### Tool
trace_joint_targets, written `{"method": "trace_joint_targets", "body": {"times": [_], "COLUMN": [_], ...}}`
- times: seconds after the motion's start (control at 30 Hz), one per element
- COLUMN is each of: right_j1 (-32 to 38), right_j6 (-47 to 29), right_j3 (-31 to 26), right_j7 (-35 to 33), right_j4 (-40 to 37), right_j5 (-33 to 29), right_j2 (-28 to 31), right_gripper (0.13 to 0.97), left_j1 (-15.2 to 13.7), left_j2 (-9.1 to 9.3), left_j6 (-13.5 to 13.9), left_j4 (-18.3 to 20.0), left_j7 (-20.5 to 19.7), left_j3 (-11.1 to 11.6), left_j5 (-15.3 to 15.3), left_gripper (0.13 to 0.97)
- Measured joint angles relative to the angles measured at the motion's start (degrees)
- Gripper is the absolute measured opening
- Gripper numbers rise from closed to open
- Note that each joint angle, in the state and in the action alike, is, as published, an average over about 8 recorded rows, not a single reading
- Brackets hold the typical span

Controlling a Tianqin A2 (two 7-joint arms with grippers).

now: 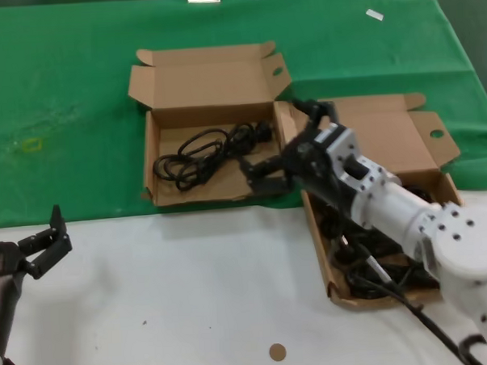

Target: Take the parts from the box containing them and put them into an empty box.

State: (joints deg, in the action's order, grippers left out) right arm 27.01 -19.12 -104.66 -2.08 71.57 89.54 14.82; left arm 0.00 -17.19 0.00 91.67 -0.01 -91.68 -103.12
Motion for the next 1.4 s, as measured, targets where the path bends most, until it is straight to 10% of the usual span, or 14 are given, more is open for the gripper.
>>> {"method": "trace_joint_targets", "body": {"times": [0.8,1.4], "right_j1": [-23.13,-24.49], "right_j6": [16.38,17.35], "right_j3": [11.12,11.78], "right_j7": [1.79,1.89], "right_j4": [17.22,18.24], "right_j5": [11.64,12.33], "right_j2": [2.03,2.15], "right_gripper": [0.966,0.966], "left_j1": [0.00,0.00], "left_j2": [0.00,0.00], "left_j6": [0.00,0.00], "left_j4": [0.00,0.00], "left_j7": [0.02,0.01], "left_j3": [0.00,0.00], "left_j5": [-0.01,0.00], "left_gripper": [0.966,0.966]}}
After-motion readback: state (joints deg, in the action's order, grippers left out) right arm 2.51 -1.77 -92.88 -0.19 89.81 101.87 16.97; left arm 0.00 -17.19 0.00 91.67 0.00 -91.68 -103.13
